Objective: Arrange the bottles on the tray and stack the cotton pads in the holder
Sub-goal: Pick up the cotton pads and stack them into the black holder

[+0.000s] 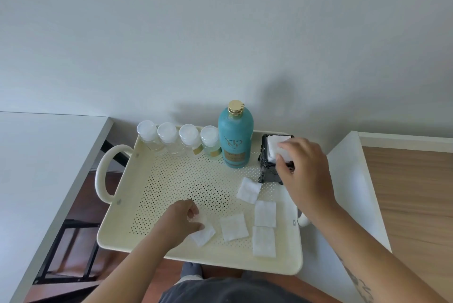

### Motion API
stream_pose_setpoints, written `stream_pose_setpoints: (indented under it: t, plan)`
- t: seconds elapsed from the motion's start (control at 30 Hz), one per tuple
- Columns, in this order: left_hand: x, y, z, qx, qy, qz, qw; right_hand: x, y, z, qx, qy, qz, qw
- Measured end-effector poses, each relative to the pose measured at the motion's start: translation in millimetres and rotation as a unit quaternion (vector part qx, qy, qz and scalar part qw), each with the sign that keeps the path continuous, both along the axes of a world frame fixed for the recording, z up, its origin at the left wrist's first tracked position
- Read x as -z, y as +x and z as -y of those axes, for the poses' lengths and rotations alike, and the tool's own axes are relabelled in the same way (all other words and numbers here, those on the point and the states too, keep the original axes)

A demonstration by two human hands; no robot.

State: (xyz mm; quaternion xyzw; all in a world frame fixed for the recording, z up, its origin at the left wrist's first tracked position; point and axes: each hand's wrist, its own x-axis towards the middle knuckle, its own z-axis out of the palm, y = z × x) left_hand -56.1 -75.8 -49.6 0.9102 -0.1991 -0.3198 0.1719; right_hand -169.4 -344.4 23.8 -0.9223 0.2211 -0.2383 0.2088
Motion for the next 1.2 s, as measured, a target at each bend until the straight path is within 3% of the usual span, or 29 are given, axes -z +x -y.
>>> stream_pose_setpoints:
  t: [0.23,0.57,1.0,1.2]
  plan:
    - [1.6,-0.1,0.1,0.048,0.034,-0.009,0.998,8.4,-4.9,-8.7,-0.068,-0.070,-0.048,0.994]
    - [4.5,-1.4,-2.9,0.036,0.018,-0.009,0.999,13.3,-2.1,-9.2,-0.056,-0.086,-0.115,0.988]
    - [-37.1,7.6,35.4,-0.006,-0.177,-0.006,0.984,11.5,2.6,-8.0,-0.053,-0.086,-0.183,0.978]
    - [-65.6,15.3,65.7,-0.028,-0.282,-0.035,0.958,8.4,-1.7,-7.8,-0.057,-0.058,-0.079,0.994]
